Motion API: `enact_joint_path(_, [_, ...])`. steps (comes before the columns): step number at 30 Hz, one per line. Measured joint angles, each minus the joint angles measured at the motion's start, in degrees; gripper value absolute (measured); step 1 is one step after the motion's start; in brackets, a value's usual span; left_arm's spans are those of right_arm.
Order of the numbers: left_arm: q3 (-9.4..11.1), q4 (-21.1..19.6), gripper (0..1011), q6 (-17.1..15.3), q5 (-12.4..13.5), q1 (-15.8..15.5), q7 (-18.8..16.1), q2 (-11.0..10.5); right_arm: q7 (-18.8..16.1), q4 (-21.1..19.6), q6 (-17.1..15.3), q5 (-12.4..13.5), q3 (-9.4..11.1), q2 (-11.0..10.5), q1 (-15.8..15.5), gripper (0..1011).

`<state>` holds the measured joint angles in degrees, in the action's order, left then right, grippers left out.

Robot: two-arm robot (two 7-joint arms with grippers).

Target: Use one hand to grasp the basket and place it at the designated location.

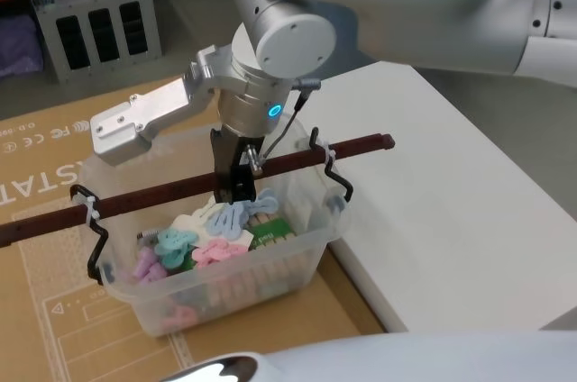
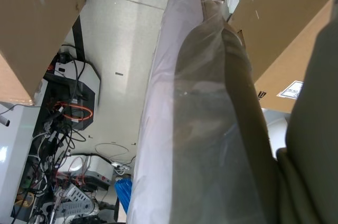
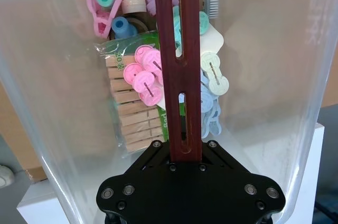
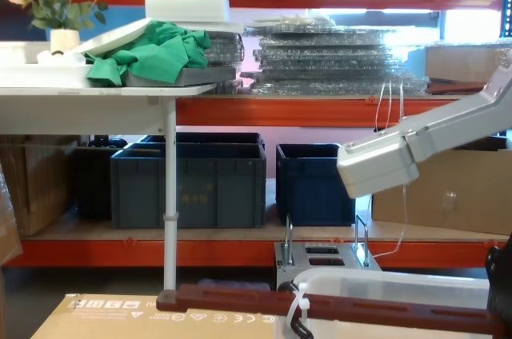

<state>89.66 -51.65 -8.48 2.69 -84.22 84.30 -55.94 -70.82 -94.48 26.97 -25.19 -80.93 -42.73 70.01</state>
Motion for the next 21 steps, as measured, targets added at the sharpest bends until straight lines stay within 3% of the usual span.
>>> enact_joint_path(8, [0.0,0.0,0,0.0,0.0,0.0,0.0,0.0,-0.6,0.3,0.1,1.7,1.0,-0.6,0.2,0])
enact_joint_path(13, [0.0,0.0,0,0.0,0.0,0.0,0.0,0.0,-1.4,0.6,0.2,5.1,3.0,-2.1,1.3,0])
enact_joint_path(21, [0.0,0.0,0,0.0,0.0,0.0,0.0,0.0,-2.0,1.0,0.4,6.8,4.5,-2.9,1.8,0])
